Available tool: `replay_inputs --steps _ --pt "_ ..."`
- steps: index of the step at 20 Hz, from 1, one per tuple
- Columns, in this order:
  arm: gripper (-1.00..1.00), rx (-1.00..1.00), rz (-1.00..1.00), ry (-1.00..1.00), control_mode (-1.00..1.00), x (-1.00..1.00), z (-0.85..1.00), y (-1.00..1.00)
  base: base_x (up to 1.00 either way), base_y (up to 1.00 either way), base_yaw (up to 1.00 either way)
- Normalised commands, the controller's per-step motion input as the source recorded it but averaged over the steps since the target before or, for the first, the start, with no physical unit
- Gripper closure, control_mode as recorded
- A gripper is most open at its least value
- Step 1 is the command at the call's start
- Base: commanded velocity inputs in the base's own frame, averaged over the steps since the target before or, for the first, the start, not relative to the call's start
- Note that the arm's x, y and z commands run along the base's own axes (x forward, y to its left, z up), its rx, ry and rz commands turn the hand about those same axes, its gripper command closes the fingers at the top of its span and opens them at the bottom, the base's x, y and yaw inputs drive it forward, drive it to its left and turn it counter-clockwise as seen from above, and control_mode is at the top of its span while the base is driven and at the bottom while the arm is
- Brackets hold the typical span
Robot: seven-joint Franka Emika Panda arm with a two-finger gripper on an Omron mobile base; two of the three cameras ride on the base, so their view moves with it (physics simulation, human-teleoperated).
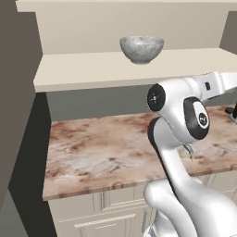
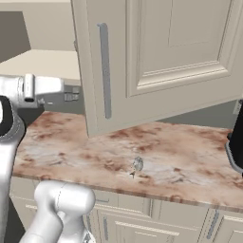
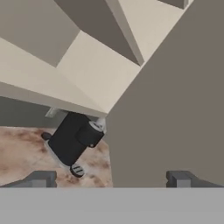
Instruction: Retrieve the bowl from the cabinet, then place the raw meat into the bowl to avoid contamination.
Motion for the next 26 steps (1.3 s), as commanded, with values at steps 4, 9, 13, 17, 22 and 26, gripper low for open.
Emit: replay_inputs --steps 4,9,13,17,22,26 --pt "-1.00 0.00 -0.12 -0.01 -1.00 0.33 0.00 -0.45 0.00 0.00 0.00" --pt "-1.00 0.00 -0.18 -0.01 -1.00 0.36 0.00 -0.33 0.00 0.00 0.00" --pt "-1.00 -0.01 -0.22 -0.01 -1.00 0.34 -0.01 -0.28 0.00 0.00 0.00" --pt "-1.00 0.00 -0.23 -0.01 -1.00 0.31 0.00 -0.29 0.00 0.00 0.00" --pt "-1.00 0.00 -0.22 -0.03 -1.00 0.19 0.00 -0.42 0.00 0.00 0.00" --pt "-1.00 0.00 -0.13 -0.04 -1.00 0.03 0.00 -0.61 0.00 0.00 0.00"
